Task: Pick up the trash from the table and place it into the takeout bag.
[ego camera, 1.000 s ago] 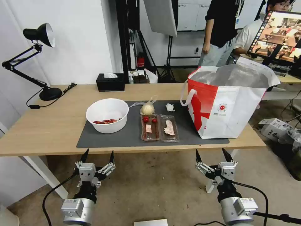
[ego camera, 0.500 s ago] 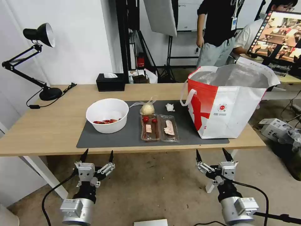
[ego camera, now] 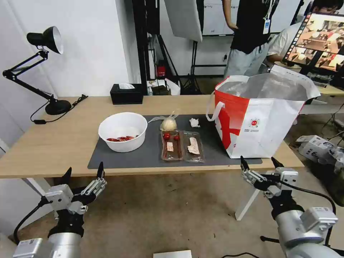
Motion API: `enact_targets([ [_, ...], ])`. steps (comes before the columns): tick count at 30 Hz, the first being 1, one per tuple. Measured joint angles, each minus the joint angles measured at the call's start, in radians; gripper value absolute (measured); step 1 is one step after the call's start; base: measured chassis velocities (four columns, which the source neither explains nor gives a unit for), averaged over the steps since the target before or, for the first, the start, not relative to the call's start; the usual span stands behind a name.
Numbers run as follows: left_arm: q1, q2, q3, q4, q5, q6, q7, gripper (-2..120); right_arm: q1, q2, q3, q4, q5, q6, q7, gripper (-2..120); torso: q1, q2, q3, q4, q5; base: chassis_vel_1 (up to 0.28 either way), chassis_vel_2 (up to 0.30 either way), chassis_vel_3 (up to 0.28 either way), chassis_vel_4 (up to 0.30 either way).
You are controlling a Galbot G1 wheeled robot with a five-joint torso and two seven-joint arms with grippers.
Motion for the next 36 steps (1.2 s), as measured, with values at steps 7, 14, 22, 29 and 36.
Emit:
enact_targets([
  [7,0.014,0.003,-0.001,0.002,0.008,-0.006,0.002,100,0.082,-0.006,-0.137,-0.052,0.188,-0.003,0.074,100,0.0,0.0,0.0,-0.0001,-0.0002,0.0,0.0,0.0,0.0],
  [14,0.035,-0.007,-0.002,0.004,0.024,-0.005,0.002,100,0.163,0.023,-0.283,-0.101,0.379,-0.019,0.213,100,0.0,0.0,0.0,0.0,-0.0002,0.0,0.0,0.0,0.0],
  [22,0.059,-0.02,-0.014,0.005,0.043,-0.016,0.002,100,0.299,0.059,-0.356,-0.155,0.616,-0.021,0.399,100,0.0,0.0,0.0,0.0001,-0.0002,0.0,0.0,0.0,0.0],
  [29,0.07,-0.023,-0.014,0.005,0.058,-0.018,0.002,100,0.405,0.101,-0.39,-0.214,0.743,-0.014,0.497,100,0.0,0.0,0.0,0.0,-0.0002,0.0,0.0,0.0,0.0],
  [36,0.076,-0.022,-0.02,0.006,0.059,-0.02,0.002,100,0.474,0.145,-0.425,-0.278,0.808,-0.009,0.538,100,0.0,0.0,0.0,-0.0001,-0.0003,0.0,0.0,0.0,0.0],
])
